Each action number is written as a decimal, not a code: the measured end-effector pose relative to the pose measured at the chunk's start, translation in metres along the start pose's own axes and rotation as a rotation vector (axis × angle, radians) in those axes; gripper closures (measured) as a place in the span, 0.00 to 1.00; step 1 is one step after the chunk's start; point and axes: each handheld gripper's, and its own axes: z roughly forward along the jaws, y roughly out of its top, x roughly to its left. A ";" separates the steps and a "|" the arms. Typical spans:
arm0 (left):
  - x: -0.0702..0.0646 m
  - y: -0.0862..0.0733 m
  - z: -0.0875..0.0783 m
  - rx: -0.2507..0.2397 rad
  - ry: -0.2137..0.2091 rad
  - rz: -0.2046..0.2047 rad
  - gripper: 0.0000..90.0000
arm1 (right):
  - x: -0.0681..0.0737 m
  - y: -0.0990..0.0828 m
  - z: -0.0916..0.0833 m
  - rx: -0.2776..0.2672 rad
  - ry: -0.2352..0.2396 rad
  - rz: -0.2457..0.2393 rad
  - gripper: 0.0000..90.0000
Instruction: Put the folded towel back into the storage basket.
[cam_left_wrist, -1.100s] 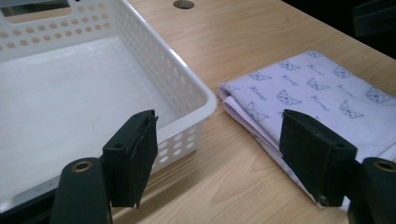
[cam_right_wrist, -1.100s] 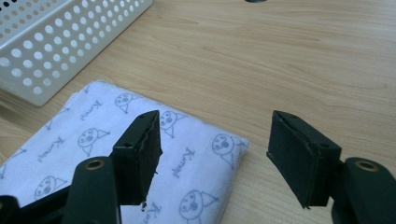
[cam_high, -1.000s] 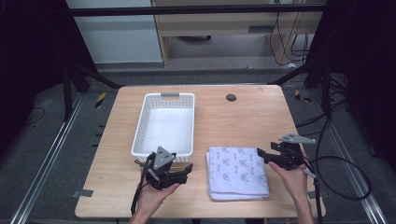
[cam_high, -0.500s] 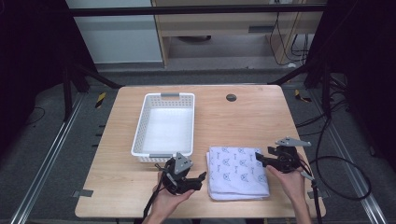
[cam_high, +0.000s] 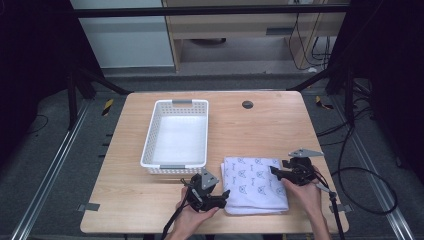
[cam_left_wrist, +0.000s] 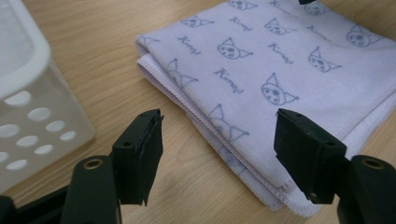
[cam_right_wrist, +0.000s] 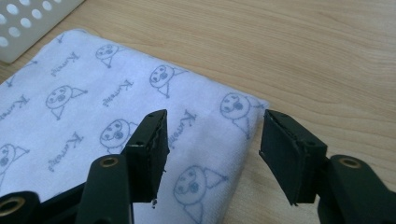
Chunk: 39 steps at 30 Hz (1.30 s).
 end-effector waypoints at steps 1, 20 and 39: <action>-0.001 0.000 0.002 0.004 -0.004 -0.004 0.35 | -0.001 -0.001 0.002 0.005 0.004 0.006 0.47; -0.007 -0.012 0.030 0.072 -0.021 -0.019 0.34 | -0.002 -0.007 0.017 0.060 0.022 0.031 0.51; -0.005 -0.015 0.034 0.068 -0.101 -0.081 0.50 | -0.001 -0.006 0.019 0.086 0.039 0.074 0.59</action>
